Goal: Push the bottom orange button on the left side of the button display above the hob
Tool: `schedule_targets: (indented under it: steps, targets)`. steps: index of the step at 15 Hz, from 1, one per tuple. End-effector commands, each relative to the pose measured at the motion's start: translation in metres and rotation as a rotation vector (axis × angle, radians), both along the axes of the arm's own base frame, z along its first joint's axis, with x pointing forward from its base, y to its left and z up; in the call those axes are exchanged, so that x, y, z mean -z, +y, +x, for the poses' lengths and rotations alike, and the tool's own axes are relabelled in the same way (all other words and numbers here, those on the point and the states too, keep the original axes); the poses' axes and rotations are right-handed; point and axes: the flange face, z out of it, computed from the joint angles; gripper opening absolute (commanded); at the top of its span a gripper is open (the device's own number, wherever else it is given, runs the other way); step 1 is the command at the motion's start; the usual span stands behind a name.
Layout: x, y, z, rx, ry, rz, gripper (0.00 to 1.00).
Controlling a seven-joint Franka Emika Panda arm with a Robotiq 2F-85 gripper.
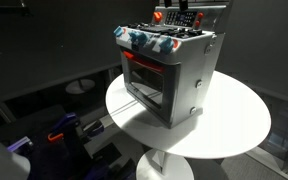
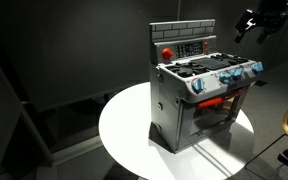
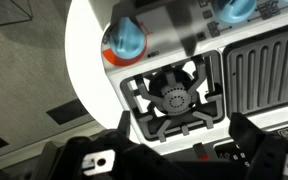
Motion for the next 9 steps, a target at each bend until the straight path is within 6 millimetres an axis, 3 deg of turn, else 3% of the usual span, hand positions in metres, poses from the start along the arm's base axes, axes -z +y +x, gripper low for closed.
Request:
schedule_targets:
  steps: [1,9]
  targets:
    - [0.005,-0.009,0.043,0.059,0.013,-0.010,1.00]
    - [0.025,-0.018,0.100,0.129,0.029,-0.022,1.00]
